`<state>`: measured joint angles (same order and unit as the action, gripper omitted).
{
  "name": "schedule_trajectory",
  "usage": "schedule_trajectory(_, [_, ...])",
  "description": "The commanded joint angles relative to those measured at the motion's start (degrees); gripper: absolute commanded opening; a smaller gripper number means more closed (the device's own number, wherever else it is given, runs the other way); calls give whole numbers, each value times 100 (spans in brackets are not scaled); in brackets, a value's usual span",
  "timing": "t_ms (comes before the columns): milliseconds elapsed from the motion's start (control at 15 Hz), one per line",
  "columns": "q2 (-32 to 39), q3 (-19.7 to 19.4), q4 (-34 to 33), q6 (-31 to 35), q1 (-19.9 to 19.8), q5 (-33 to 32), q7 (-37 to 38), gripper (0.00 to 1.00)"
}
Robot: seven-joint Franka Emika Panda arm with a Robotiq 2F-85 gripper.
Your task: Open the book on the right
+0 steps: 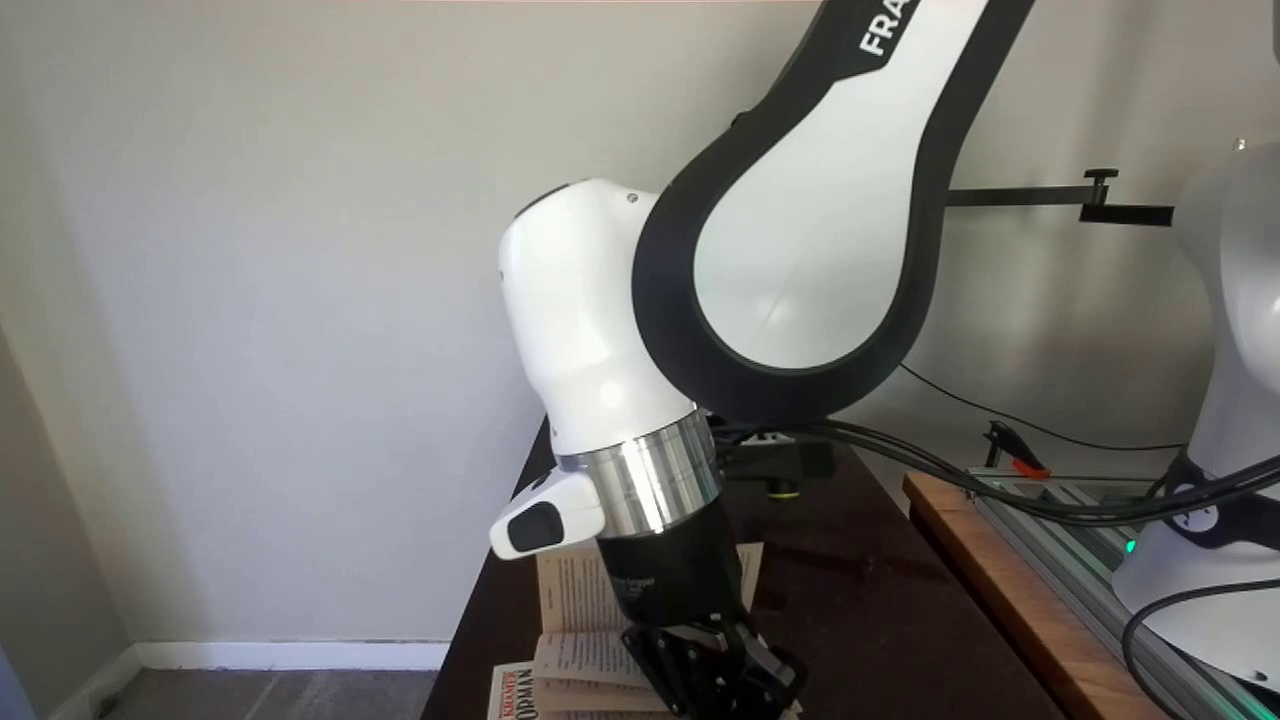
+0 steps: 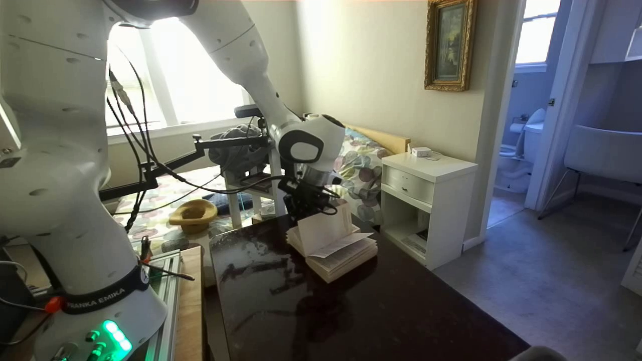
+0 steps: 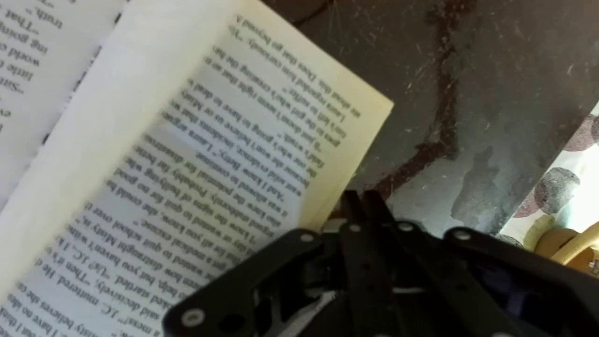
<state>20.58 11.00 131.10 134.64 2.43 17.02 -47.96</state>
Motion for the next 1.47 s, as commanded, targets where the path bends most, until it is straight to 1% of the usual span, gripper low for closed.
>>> schedule_trajectory(0, [-54, 74, -62, 14, -60, -102, 82, 0])
schedule_trajectory(533, [-105, 59, -218, -5, -134, -49, 50, 0])
schedule_trajectory(800, [-194, 109, -261, -56, -211, 81, -44, 0])
schedule_trajectory(1200, [-702, 217, -227, -114, -346, 470, -285, 0])
schedule_trajectory(1400, [-1034, 115, -191, -59, -320, 575, -250, 0])
